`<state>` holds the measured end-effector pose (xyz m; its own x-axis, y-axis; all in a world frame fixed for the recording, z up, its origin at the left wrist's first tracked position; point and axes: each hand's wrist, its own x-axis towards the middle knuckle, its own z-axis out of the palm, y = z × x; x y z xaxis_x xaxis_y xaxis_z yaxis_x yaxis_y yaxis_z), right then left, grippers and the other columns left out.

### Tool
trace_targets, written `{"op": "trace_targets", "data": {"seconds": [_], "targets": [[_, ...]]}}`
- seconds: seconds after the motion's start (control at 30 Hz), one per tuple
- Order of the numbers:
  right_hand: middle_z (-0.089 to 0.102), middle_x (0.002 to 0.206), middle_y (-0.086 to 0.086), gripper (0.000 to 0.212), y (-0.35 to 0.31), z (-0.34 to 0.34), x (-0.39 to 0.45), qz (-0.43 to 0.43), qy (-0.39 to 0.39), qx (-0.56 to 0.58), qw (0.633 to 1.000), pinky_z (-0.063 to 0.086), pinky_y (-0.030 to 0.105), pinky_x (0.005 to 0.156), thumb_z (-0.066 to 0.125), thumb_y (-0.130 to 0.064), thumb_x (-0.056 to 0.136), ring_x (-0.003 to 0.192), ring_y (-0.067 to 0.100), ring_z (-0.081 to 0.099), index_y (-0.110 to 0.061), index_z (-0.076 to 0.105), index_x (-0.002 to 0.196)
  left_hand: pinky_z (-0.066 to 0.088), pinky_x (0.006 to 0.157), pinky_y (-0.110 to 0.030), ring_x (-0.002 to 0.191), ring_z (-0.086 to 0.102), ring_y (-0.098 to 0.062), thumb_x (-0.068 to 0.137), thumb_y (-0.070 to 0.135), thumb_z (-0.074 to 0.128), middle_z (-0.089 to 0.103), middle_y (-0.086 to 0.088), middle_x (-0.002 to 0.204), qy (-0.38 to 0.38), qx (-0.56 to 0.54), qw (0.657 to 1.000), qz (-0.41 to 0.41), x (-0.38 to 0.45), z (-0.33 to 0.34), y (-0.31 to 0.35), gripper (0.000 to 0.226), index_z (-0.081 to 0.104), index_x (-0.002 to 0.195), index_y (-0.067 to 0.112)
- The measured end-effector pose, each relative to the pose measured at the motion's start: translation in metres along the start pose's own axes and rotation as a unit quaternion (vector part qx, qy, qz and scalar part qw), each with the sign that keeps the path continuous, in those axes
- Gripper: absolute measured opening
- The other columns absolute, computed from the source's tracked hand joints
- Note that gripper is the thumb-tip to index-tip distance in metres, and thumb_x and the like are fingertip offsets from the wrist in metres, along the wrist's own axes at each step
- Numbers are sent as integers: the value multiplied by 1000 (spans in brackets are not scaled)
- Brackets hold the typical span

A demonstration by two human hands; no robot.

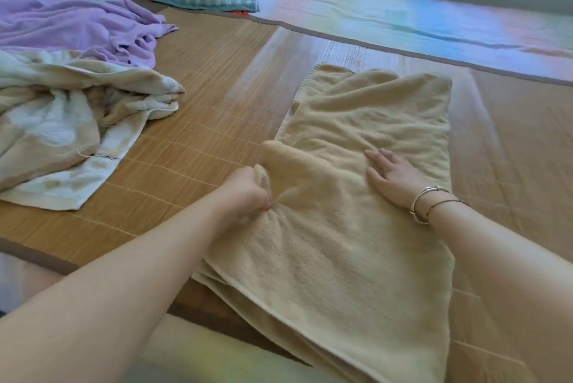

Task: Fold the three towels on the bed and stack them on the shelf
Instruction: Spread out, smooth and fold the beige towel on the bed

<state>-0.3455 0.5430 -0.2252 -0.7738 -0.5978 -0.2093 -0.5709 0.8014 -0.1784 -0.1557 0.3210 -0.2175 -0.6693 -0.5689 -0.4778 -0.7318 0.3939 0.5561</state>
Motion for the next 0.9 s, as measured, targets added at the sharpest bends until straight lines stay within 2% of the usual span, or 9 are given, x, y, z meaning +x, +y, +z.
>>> {"op": "trace_targets", "data": {"seconds": [0.23, 0.33, 0.4, 0.43, 0.5, 0.6, 0.67, 0.8, 0.9], "targets": [[25, 154, 6, 58, 28, -6, -38, 116, 12, -78, 990, 29, 40, 111, 25, -57, 92, 138, 31, 25, -36, 24, 146, 41, 80, -36, 110, 54, -31, 85, 8, 57, 57, -9, 111, 147, 200, 966, 68, 9, -24, 55, 29, 49, 113, 11], [34, 147, 9, 58, 7, -10, -73, 117, 11, -119, 986, 40, 35, 92, 27, -58, 90, 127, 28, 41, -29, 39, 138, 36, 98, -39, 122, 44, -32, 85, 3, 53, 53, -13, 126, 258, 300, 913, 100, 6, -23, 70, 40, 45, 123, 12], [43, 139, 11, 52, -12, -13, -95, 90, -5, -99, 991, 41, 31, 76, 30, -56, 90, 114, 28, 53, -23, 54, 121, 22, 113, -44, 131, 30, -33, 86, 5, 52, 37, -13, 139, 317, 351, 872, 126, -3, -14, 73, 55, 33, 137, 14], [50, 131, 13, 48, -20, -13, -106, 75, -18, -65, 995, 42, 30, 71, 31, -56, 89, 104, 27, 59, -21, 58, 109, 13, 117, -47, 136, 23, -35, 88, 8, 49, 25, -13, 147, 323, 344, 872, 131, -9, -7, 73, 61, 24, 143, 15], [60, 108, 10, 43, -34, -15, -133, 49, -58, 48, 996, 52, 31, 63, 36, -53, 88, 77, 23, 66, -19, 61, 98, 3, 117, -52, 143, 9, -35, 94, 14, 44, 5, -9, 157, 284, 296, 904, 121, -27, 12, 71, 65, 11, 150, 17], [67, 81, 1, 35, -51, -13, -164, 24, -104, 165, 980, 59, 36, 64, 42, -40, 91, 61, 19, 68, -18, 61, 112, 2, 112, -63, 146, -7, -35, 98, 21, 37, -8, -4, 160, 189, 219, 952, 103, -59, 41, 62, 56, 15, 150, 16], [67, 76, -3, 29, -52, -7, -171, 4, -61, 166, 984, 58, 37, 68, 42, -33, 92, 65, 19, 68, -23, 61, 112, 2, 109, -69, 145, -14, -37, 100, 38, 32, -13, -2, 160, 138, 196, 967, 85, -77, 56, 46, 57, 14, 151, 19], [54, 112, -3, 29, -31, 10, -166, -31, 119, 79, 989, 44, 34, 91, 44, -31, 93, 110, 21, 51, -26, 53, 119, -9, 106, -72, 142, -26, -34, 88, 72, 20, -26, 2, 157, 90, 148, 985, 10, -81, 67, 1, 81, -6, 152, 31], [17, 156, -3, 49, -3, 18, -169, 3, 68, 20, 997, 12, 46, 117, 32, -49, 96, 145, 21, 9, -38, 24, 142, -18, 101, -70, 141, -30, -30, 81, 81, 10, -29, 6, 155, 110, 174, 978, 36, -78, 74, -17, 86, -13, 150, 36]]}}
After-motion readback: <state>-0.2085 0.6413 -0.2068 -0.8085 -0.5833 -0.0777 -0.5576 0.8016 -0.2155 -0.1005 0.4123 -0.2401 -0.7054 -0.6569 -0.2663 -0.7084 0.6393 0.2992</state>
